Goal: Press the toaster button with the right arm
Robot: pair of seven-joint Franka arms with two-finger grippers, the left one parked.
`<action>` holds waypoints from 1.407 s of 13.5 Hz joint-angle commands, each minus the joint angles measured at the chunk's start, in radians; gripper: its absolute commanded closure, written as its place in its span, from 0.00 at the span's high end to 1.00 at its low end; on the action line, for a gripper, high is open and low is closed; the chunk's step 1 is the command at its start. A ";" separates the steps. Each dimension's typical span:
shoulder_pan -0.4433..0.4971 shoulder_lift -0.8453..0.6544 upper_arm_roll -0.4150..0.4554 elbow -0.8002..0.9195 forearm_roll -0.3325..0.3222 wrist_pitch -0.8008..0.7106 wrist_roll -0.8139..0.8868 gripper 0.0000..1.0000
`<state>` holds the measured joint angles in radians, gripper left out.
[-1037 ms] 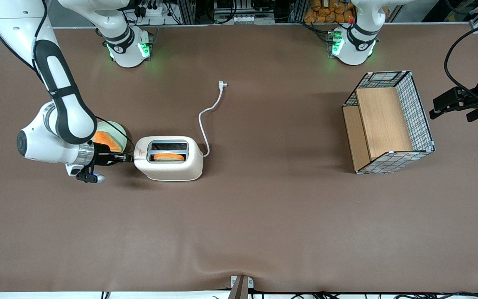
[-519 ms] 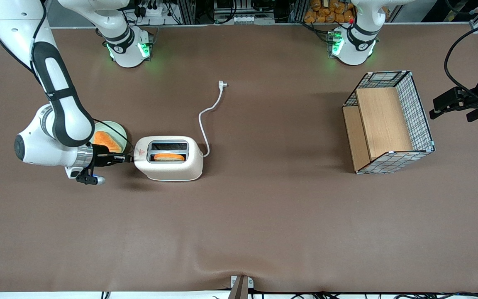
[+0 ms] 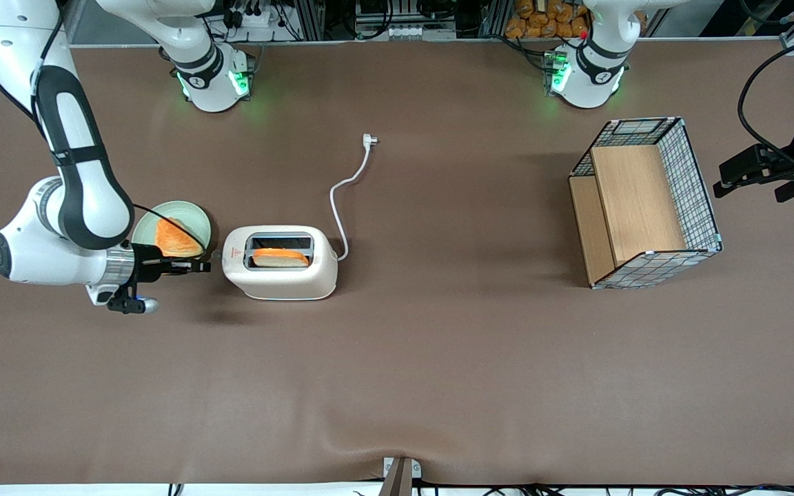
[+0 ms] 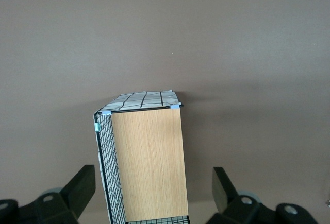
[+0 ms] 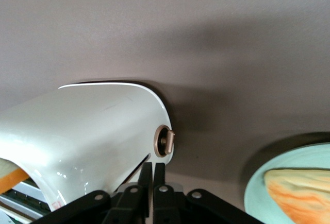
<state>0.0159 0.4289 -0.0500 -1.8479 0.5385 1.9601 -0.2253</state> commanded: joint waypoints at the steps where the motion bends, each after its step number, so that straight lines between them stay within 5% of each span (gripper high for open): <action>1: -0.008 0.024 -0.016 0.073 -0.028 -0.067 -0.005 1.00; 14: -0.010 -0.001 -0.061 0.550 -0.402 -0.382 -0.012 1.00; 19: 0.028 -0.171 -0.044 0.570 -0.420 -0.487 0.027 1.00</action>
<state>0.0244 0.3389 -0.1028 -1.2649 0.1578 1.4951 -0.2263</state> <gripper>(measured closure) 0.000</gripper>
